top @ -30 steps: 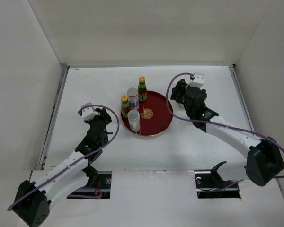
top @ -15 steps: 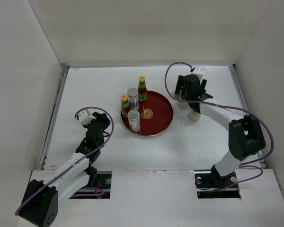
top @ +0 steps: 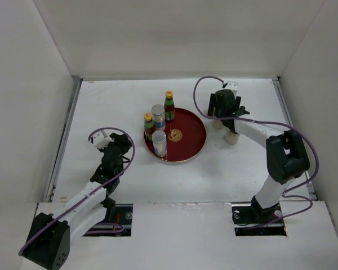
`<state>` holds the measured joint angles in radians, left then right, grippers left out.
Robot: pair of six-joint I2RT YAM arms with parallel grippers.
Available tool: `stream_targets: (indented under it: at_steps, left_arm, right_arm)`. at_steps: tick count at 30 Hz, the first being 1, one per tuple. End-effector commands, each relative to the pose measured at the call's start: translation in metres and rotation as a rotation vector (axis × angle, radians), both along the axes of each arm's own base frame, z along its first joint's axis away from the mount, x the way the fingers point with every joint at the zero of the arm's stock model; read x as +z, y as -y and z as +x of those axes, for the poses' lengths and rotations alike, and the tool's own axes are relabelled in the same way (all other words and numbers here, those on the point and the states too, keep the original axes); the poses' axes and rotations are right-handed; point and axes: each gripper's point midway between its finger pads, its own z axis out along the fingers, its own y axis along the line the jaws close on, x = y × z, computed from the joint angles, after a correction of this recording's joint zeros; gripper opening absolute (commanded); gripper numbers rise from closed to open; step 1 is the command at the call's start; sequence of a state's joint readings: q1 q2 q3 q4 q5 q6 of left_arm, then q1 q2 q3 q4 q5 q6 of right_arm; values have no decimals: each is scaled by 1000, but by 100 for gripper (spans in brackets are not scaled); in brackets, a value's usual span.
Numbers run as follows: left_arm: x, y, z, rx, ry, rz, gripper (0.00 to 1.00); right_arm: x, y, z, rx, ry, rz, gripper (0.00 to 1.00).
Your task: Organize the condiment bottles
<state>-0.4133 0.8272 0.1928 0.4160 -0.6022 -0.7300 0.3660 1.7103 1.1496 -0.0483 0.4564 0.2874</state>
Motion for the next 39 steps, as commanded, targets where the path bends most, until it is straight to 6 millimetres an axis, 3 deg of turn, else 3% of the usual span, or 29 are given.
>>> stream_targets:
  at_steps: [1,7,12,16,18,26,31,35,39]
  left_arm:
    - [15,-4,2,15,69,-36,44]
    - [12,-3,3,10,57,-34,45]
    - [11,-2,3,9,57,-37,47]
    - [13,-2,3,9,65,-42,49]
    - [12,-2,3,9,63,-41,49]
    - [10,0,3,2,65,-46,51]
    - [8,1,3,-1,59,-44,51]
    - [9,1,3,-1,61,-44,51]
    - [9,1,3,-4,62,-45,52]
  right_arm:
    - [12,-6,12,13,25,11,87]
    - [20,-3,13,1,49,11,65]
    - [72,-3,1,-18,194,20,61]
    - [112,-19,-16,29,298,54,59]
    - [119,-33,-22,67,314,78,59]
    - [101,-151,-38,347,283,200,59]
    - [90,-203,-42,452,257,235,59]
    - [72,-227,-44,492,218,229,61]
    - [50,-232,-44,494,175,203,80]
